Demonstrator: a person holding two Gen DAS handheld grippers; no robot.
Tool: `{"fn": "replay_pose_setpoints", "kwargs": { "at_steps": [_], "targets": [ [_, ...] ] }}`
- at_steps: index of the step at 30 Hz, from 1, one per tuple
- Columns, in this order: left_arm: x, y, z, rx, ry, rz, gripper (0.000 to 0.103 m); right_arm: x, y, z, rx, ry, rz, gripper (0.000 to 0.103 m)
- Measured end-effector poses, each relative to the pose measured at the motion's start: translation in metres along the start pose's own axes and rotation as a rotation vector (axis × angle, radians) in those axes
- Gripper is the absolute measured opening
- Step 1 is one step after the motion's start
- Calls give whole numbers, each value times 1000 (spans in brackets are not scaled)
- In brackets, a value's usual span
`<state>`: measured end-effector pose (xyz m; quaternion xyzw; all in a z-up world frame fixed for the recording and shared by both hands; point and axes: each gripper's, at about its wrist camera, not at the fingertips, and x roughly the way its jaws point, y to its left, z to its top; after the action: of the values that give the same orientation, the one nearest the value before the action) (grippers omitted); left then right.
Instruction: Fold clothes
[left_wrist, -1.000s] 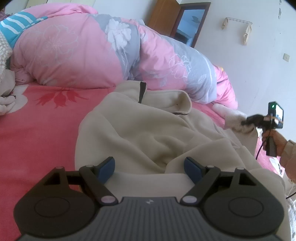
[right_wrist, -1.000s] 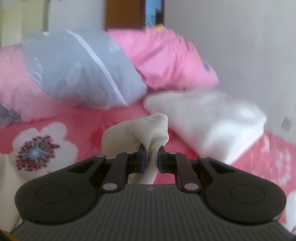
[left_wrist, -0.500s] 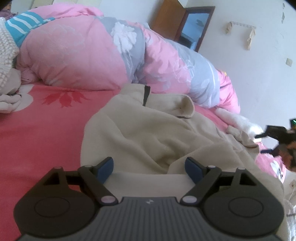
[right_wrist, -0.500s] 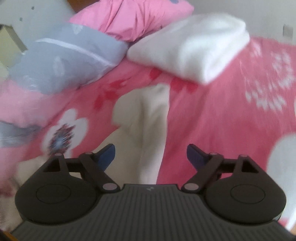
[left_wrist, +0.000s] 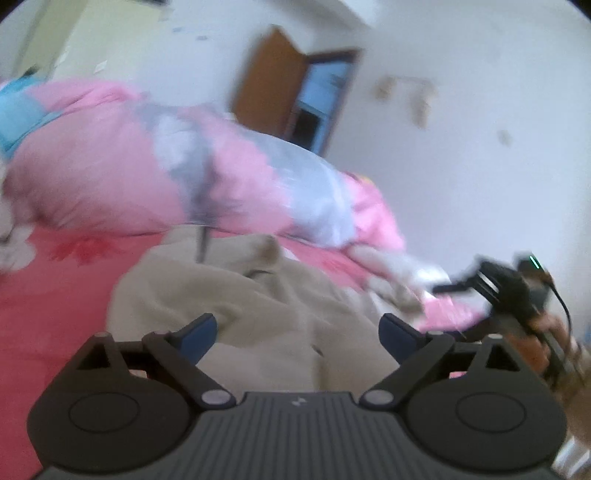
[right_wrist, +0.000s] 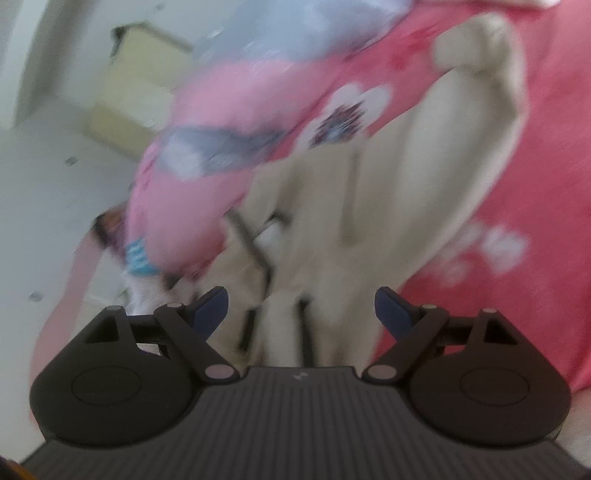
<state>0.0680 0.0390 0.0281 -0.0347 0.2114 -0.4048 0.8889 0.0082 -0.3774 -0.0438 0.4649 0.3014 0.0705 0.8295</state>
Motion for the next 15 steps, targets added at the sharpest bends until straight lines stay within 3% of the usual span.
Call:
{"fn": "replay_pose_setpoints", "kwargs": {
  "at_steps": [4, 8, 10, 14, 15],
  "targets": [
    [16, -48, -13, 172, 77, -13, 96, 25, 3, -13, -57, 40, 63, 87],
    [46, -81, -34, 279, 197, 30, 90, 41, -8, -18, -66, 2, 93, 87],
    [56, -82, -42, 271, 248, 41, 77, 48, -12, -21, -88, -23, 95, 86],
    [66, -77, -45, 218, 282, 67, 67, 55, -30, -24, -116, -59, 120, 85],
    [67, -76, -44, 209, 284, 69, 52, 56, -34, -25, -120, -67, 134, 85]
  ]
}}
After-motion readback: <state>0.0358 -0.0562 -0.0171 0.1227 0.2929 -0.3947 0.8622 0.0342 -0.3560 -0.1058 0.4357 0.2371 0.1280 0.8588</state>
